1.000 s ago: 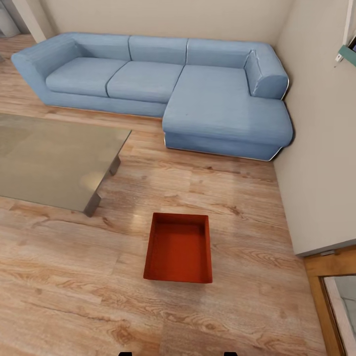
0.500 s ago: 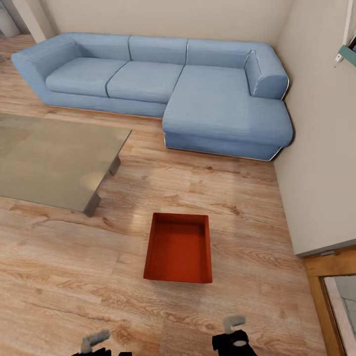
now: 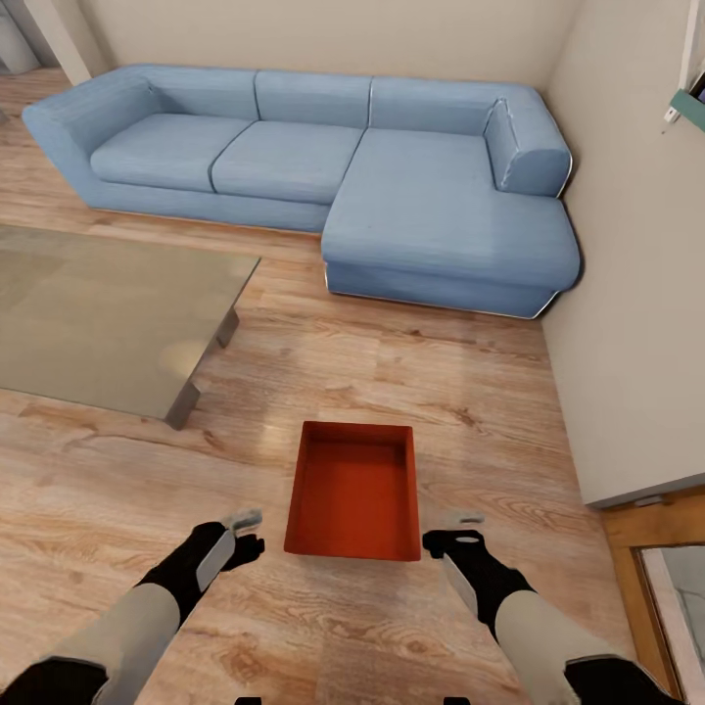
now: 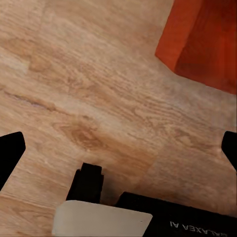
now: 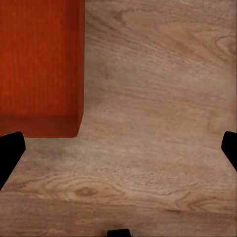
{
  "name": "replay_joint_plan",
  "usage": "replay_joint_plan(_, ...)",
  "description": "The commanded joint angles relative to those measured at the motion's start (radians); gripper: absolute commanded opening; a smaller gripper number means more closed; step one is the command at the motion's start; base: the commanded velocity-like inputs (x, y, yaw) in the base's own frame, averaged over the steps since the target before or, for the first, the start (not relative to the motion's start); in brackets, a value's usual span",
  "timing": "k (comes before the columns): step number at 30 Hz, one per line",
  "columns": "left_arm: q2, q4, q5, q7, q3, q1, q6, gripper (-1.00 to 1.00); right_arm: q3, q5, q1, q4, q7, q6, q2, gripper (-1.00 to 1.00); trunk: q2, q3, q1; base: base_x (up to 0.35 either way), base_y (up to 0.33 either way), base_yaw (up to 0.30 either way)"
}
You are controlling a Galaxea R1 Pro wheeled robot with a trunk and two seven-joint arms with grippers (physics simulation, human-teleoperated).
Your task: Move the two storage containers from the living room to the garage. In the garage, place one container on the floor and stack the other container on top of it (either order is fine).
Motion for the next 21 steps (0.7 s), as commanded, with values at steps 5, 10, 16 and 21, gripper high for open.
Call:
replay_joint_plan(5,-0.039,0.040,-0.054,0.009,-0.010,-0.055,-0.081,1.00,0.009,-0.023,-0.009,0.019,0.000,-0.068,-0.005,1.00,0.000,-0.001,0.000,0.000,0.000,0.000)
replay_joint_plan(10,-0.051,0.077,-0.131,0.011,-0.008,-0.062,-0.181,1.00,0.013,-0.018,-0.010,0.054,0.007,-0.148,-0.009,1.00,0.000,-0.001,0.000,0.000,0.000,0.000)
replay_joint_plan(16,-0.052,0.104,-0.149,0.034,-0.010,-0.064,-0.232,1.00,0.013,-0.026,-0.010,0.080,0.011,-0.161,-0.008,1.00,0.000,-0.001,0.000,0.000,0.000,0.000)
replay_joint_plan(21,-0.054,0.104,-0.156,0.040,-0.011,-0.064,-0.241,1.00,0.011,-0.028,-0.010,0.088,0.014,-0.161,-0.013,1.00,0.000,-0.001,0.000,0.000,0.000,0.000)
